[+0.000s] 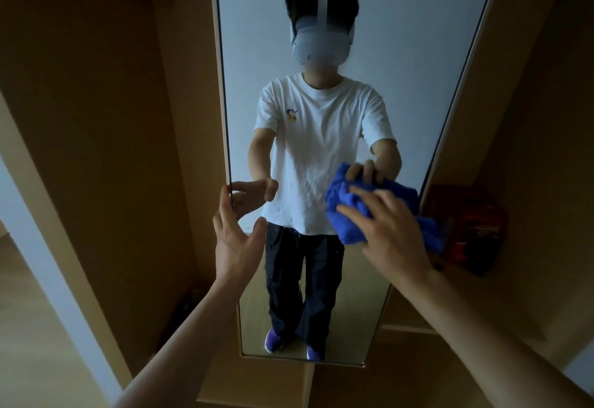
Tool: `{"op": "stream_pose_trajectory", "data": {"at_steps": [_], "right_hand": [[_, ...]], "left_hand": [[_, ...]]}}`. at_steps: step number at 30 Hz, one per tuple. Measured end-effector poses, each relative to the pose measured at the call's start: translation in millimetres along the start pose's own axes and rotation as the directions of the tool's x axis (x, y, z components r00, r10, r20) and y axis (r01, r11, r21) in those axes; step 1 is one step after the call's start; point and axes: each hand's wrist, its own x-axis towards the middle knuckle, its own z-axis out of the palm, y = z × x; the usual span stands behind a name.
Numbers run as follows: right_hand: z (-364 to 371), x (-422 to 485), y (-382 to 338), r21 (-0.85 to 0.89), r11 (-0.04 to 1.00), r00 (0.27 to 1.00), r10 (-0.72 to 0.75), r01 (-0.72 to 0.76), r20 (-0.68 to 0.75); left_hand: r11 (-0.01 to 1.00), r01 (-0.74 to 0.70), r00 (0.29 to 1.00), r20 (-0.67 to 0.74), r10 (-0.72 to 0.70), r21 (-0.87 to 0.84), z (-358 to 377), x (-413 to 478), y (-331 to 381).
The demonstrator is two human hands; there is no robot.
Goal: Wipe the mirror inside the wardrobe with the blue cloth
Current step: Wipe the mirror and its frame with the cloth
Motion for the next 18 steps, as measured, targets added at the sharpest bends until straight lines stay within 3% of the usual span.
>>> {"op": "stream_pose_trajectory", "data": {"at_steps": [4, 11, 18], "right_hand": [[-6.9, -0.9, 8.7, 0.007, 1.000, 0.999, 0.009, -0.010, 0.050], [-33.2, 27.1, 36.1, 0.022, 0.989, 0.976, 0.148, -0.147, -0.158], [3.0, -35.6, 18.1, 0.013, 1.000, 0.996, 0.009, -0.011, 0.092]], "left_hand": [[1.000, 0.013, 1.000, -0.013, -0.013, 0.013, 4.1, -1.0, 3.8], [0.999, 0.042, 0.998, -0.052, -0.041, 0.026, 9.9, -3.5, 5.8], [0.998, 0.032, 0.998, -0.052, -0.030, 0.046, 9.6, -4.8, 3.2]]}}
